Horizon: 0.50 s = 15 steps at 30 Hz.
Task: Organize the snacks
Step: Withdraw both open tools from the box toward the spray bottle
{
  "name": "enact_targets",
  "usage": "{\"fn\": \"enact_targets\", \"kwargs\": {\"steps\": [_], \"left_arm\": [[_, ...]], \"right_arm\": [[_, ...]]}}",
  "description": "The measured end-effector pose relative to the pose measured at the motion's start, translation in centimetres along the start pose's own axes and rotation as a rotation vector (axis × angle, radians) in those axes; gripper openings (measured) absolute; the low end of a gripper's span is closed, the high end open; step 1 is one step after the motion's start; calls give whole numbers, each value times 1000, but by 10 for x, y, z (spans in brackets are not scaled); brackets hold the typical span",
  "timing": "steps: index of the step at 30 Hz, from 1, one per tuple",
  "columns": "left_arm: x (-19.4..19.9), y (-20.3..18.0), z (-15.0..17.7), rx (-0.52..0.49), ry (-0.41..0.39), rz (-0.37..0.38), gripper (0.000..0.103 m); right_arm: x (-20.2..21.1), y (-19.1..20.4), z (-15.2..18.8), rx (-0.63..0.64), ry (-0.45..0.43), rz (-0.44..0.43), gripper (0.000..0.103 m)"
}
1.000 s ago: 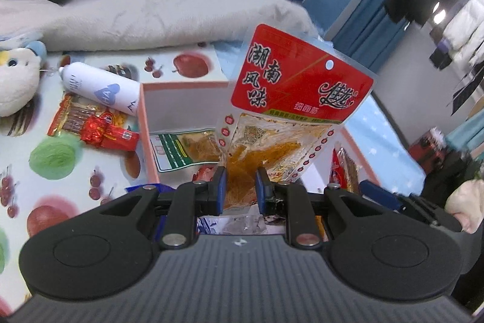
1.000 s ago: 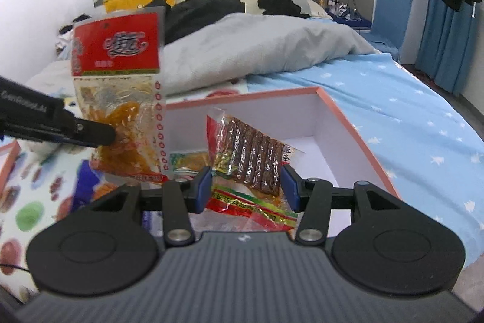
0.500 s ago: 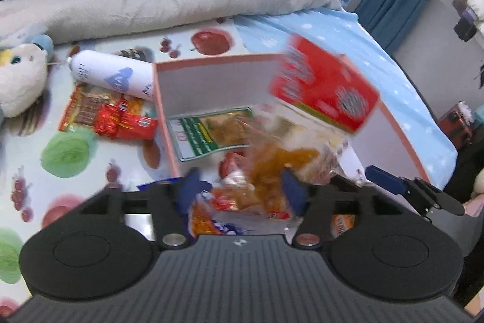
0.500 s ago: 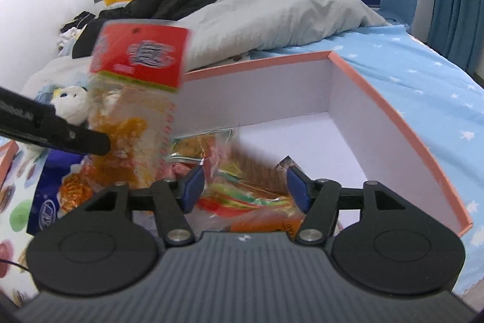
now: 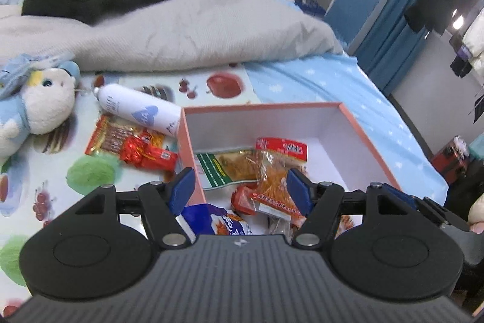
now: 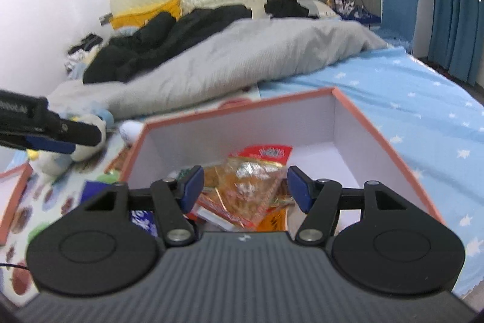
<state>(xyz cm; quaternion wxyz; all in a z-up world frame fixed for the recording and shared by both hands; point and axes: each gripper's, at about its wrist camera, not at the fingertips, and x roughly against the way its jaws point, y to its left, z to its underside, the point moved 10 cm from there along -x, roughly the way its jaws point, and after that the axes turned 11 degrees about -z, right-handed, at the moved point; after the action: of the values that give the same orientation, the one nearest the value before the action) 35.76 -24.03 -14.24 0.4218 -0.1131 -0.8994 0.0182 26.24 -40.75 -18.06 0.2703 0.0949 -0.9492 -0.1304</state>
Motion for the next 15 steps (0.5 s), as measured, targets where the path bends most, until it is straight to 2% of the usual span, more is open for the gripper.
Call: {"fn": "enact_targets", "kwargs": {"steps": [9, 15], "left_arm": [[50, 23, 0, -1, -105, 9, 72], [64, 44, 11, -3, -140, -15, 72]], "right_arm": [[32, 36, -19, -2, -91, -47, 63], [37, 65, -17, 23, -102, -70, 63]]}}
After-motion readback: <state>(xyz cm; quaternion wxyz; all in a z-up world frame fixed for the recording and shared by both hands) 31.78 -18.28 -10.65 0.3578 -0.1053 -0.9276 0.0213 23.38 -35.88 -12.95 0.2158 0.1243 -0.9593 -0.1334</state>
